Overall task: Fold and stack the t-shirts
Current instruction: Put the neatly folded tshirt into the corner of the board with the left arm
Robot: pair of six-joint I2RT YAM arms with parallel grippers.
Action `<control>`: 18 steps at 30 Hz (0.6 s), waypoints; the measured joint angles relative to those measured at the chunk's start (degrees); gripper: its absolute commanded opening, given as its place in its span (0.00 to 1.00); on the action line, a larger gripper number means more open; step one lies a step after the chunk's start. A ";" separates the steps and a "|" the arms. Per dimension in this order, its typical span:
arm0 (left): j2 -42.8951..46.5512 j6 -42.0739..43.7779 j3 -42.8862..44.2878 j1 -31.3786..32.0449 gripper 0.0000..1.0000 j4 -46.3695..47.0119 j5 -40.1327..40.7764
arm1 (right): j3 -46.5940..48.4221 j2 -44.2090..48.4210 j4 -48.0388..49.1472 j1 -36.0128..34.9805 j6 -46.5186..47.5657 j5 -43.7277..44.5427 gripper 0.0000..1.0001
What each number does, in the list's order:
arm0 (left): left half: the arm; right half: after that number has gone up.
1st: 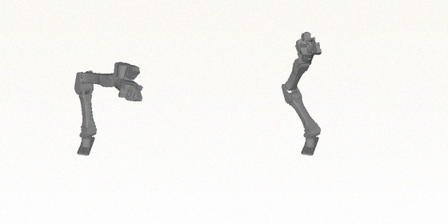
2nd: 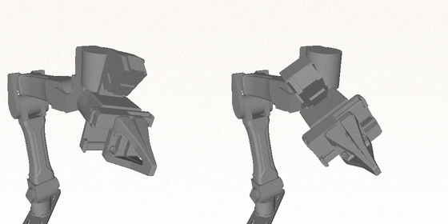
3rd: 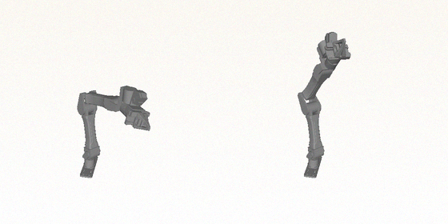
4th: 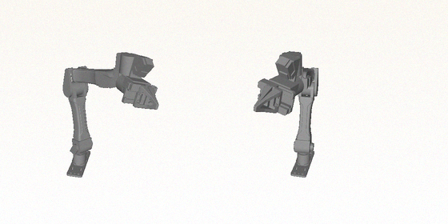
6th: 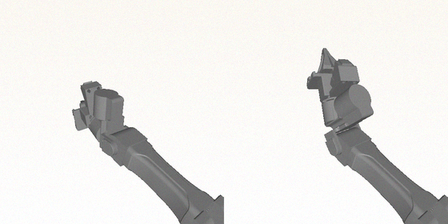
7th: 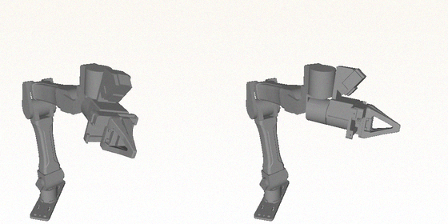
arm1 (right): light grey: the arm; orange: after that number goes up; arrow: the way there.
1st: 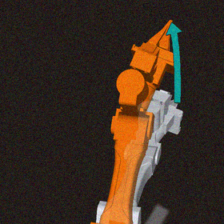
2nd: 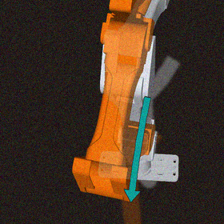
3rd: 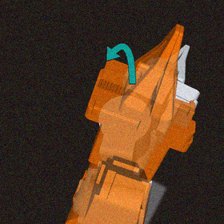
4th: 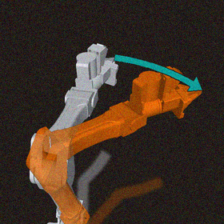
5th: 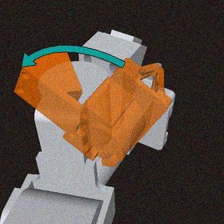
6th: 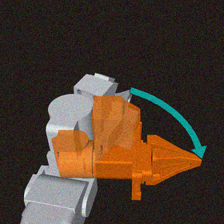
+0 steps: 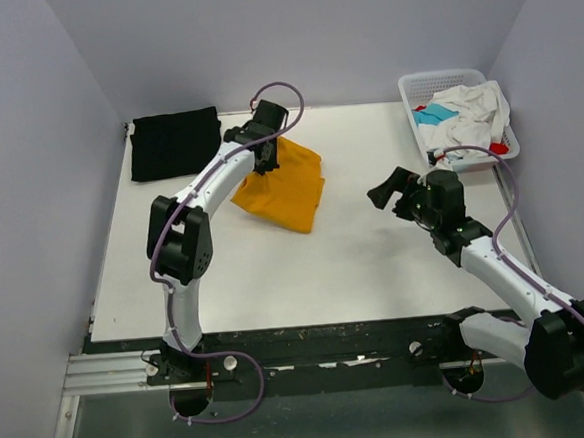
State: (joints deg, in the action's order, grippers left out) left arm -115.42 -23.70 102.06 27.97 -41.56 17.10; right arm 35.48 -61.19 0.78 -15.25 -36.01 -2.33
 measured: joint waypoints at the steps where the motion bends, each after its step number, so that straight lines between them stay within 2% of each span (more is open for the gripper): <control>1: -0.52 1.99 1.73 -0.85 0.00 -0.15 0.39 | 0.00 0.00 -0.02 0.00 0.11 0.11 1.00; 10: -10.58 16.79 16.50 -11.08 0.00 -0.11 3.08 | 0.00 -1.70 0.48 0.04 0.59 1.55 1.00; 18: -13.11 25.29 24.30 -17.81 0.00 2.29 3.32 | 0.00 -7.98 1.29 0.07 0.70 1.73 1.00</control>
State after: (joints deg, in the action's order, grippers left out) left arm -128.53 1.58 126.37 10.15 -39.27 20.43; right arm 35.48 -69.17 2.07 -15.18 -35.31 -0.60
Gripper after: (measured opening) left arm 0.054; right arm 0.998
